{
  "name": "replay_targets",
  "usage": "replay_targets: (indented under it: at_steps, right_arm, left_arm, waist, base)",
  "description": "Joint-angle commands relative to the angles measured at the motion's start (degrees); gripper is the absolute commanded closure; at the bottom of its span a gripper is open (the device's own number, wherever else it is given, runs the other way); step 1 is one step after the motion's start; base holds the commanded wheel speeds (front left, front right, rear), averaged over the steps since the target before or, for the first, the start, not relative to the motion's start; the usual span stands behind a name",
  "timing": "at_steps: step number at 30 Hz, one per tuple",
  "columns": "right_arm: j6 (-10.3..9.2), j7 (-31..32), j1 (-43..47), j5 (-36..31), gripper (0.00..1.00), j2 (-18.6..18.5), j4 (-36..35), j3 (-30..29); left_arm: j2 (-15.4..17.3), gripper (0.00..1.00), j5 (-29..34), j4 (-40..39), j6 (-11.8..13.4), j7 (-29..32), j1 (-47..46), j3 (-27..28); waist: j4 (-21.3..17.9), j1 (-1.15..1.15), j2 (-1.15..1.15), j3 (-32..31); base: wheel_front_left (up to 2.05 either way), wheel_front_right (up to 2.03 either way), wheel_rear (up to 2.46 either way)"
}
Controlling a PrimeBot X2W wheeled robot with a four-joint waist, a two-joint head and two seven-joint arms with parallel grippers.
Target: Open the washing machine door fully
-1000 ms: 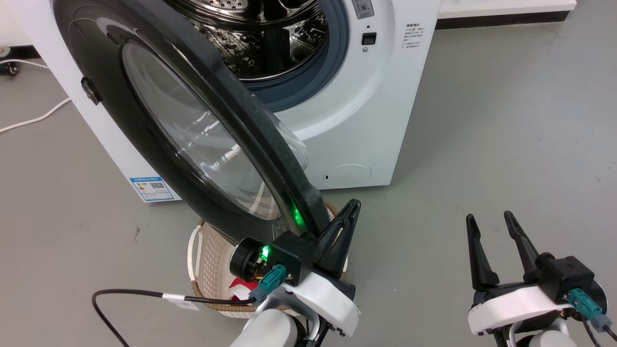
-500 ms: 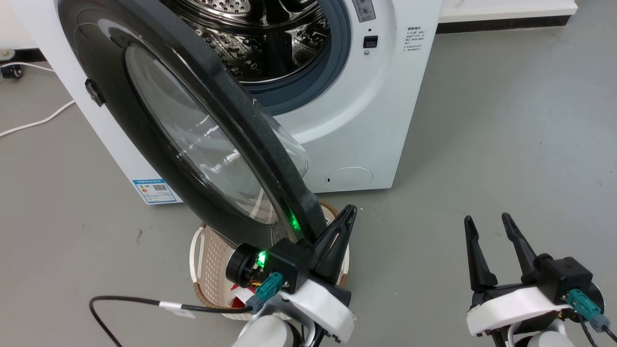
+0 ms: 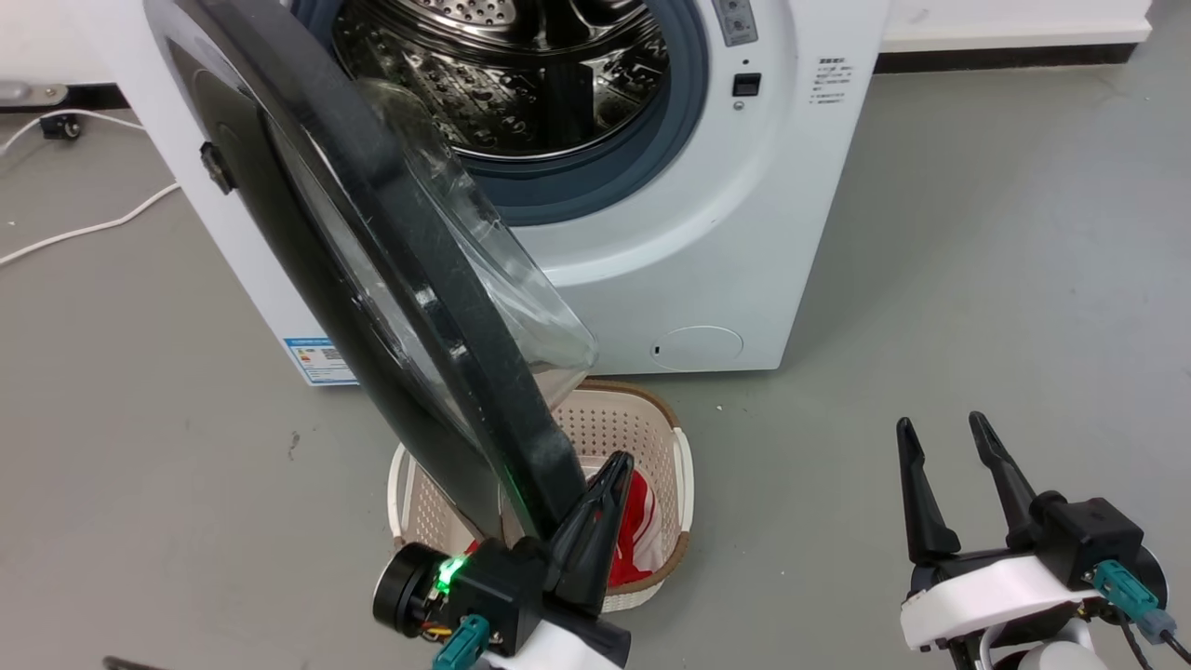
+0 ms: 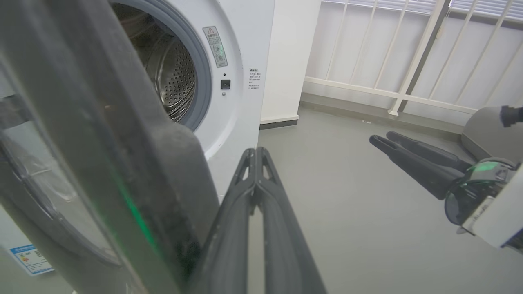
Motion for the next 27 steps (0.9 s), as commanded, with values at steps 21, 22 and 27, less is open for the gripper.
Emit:
replay_targets:
  at_steps: [21,22,27]
  right_arm:
    - [-0.04,0.1,2.0,-0.9,0.0,0.1,-1.0,-1.2]
    - [-0.04,0.2,2.1,-0.9,0.0,0.1,-1.1,-1.4]
    - [-0.04,0.4,2.1,-1.1,0.0,0.1,-1.8,-2.2]
  left_arm:
    - [4.3,1.0,-0.3,-13.4,7.8,4.2,10.8,2.6]
    - [4.3,1.0,-0.5,-13.9,8.1,4.3,11.3,2.6]
    - [4.6,1.0,-0.9,-15.9,9.2,4.8,12.3,3.4]
  waist:
    - [12.8,0.0,0.0,-1.1]
    - [13.8,0.0,0.0,-1.1]
    - [19.1,0.0,0.0,-0.8]
  base:
    - [0.0,0.0,0.0]
    - [0.0,0.0,0.0]
    - [0.0,0.0,0.0]
